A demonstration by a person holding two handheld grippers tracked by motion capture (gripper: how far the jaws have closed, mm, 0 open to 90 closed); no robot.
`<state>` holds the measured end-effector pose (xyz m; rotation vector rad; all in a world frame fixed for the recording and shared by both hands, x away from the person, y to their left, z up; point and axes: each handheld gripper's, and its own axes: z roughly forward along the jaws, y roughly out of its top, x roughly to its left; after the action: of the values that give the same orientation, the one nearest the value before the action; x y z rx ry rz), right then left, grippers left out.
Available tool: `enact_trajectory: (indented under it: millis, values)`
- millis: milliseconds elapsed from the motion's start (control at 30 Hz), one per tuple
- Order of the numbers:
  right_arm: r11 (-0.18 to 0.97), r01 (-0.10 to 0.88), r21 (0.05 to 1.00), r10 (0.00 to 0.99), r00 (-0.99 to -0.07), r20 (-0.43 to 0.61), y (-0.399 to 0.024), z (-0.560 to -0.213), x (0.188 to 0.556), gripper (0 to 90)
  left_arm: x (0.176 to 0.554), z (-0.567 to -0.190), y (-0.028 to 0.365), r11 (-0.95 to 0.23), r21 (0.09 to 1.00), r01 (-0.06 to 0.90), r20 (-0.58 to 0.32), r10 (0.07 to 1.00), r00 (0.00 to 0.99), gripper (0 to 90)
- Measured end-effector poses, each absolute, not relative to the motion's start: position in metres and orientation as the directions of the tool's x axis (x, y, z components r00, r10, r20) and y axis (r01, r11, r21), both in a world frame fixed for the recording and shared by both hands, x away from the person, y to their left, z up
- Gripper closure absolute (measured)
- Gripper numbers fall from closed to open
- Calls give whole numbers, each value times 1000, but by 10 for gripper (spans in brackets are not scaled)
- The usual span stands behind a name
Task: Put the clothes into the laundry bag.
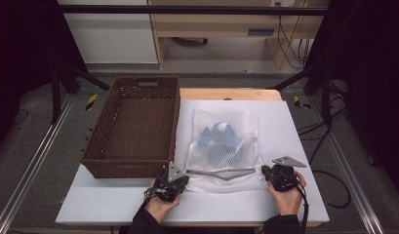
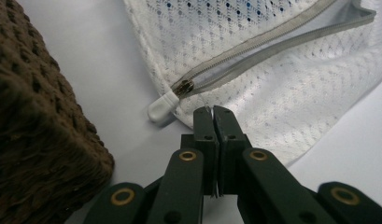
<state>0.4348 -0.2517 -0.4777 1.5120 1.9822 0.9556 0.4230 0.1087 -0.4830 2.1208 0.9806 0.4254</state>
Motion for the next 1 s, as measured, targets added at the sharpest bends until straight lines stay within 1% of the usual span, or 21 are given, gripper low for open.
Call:
enact_trajectory:
  millis: [100,167,233,300,467,633,667,700,867,1000]
  values:
    - [159,636,755,956,-290,43,-254,-483,428,863,423,-483,111,-424,750,508,-9,762,648,887]
    - [139,637,758,957,-284,64,-257,-484,425,860,422,-484,112,-418,754,506,-12,761,648,884]
    - [135,632,763,955,-288,70,-259,-484,426,839,421,-484,113,-415,759,502,-12,761,648,873]
    - [151,615,774,954,-296,50,-258,-484,426,799,421,-483,115,-396,776,490,-25,758,652,839]
    - [127,558,820,953,-298,55,-262,-476,422,667,418,-476,125,-363,808,463,-45,747,664,732]
    - [106,529,842,956,-288,61,-269,-471,421,480,413,-469,131,-351,828,436,-53,726,685,637]
    - [106,529,842,956,-288,61,-269,-471,421,480,413,-469,131,-351,828,436,-53,726,685,614]
    - [98,521,848,957,-282,63,-272,-470,420,400,411,-469,132,-353,831,429,-50,721,691,589]
    - [100,516,851,952,-298,68,-275,-468,420,333,406,-469,138,-382,823,420,-26,714,699,522]
    - [107,512,852,951,-303,62,-277,-467,419,286,402,-467,149,-377,821,429,-34,718,695,461]
